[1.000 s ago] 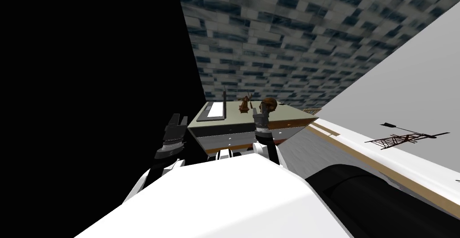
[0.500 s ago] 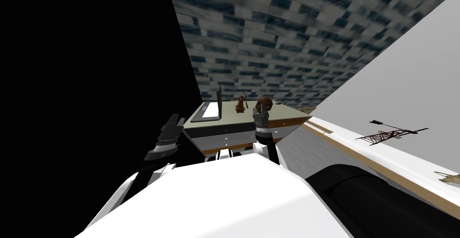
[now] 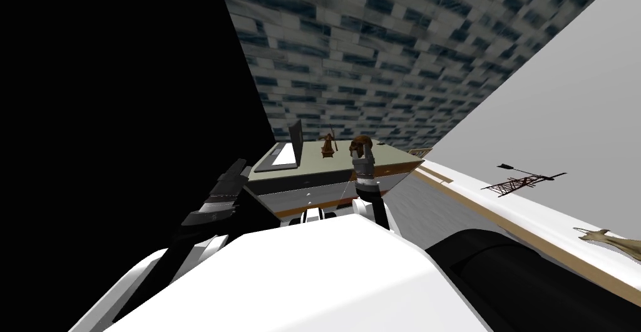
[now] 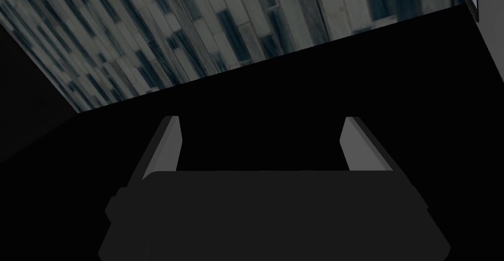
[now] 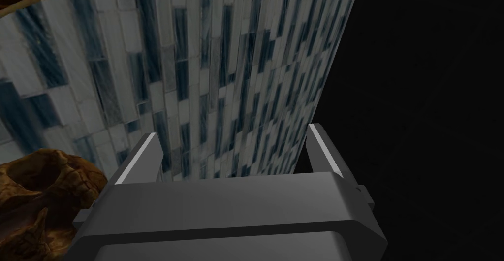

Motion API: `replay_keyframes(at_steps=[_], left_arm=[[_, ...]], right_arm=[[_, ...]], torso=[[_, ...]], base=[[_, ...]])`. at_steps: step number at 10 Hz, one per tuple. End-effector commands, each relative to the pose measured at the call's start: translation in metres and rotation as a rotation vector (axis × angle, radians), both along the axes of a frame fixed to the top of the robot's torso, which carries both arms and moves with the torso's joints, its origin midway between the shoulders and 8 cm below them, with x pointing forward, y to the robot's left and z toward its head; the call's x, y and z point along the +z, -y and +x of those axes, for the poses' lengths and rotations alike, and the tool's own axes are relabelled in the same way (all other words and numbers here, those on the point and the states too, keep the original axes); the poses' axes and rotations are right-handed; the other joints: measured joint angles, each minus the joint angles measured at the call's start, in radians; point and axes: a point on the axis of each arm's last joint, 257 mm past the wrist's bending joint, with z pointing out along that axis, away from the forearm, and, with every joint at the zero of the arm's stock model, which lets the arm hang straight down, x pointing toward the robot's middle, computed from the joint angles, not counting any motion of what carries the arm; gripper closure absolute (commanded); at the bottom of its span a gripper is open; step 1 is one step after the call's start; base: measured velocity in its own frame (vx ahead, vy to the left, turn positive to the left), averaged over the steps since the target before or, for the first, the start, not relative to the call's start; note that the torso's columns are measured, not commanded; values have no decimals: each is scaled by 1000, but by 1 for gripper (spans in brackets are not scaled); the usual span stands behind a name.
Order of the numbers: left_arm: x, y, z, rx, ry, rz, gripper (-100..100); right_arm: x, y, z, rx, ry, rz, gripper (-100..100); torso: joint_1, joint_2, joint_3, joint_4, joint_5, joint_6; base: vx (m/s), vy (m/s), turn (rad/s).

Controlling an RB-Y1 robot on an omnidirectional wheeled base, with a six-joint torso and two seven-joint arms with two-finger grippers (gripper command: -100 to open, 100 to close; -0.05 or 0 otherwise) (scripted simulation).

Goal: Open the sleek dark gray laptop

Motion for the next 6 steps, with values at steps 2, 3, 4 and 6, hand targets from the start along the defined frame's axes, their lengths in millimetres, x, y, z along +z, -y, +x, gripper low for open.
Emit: replay_keyframes(at_steps=[2, 3, 4, 6], left_arm=[[-7, -27, 2, 47, -101, 69, -100], [-8, -29, 2, 53, -110, 67, -100], [-10, -37, 3, 70, -140, 86, -100], [-12, -46, 4, 87, -171, 106, -100]], right_arm=[[0, 0, 0, 0, 0, 0, 0], [0, 0, 0, 0, 0, 0, 0], [0, 0, 0, 0, 0, 0, 0], [0, 0, 0, 0, 0, 0, 0]], torso=[[0, 0, 0, 0, 0, 0], [0, 0, 0, 0, 0, 0], [2, 0, 0, 0, 1, 0], [1, 0, 0, 0, 0, 0]], base=[[4, -130, -61], [3, -92, -18], [3, -70, -41], [4, -81, -49]])
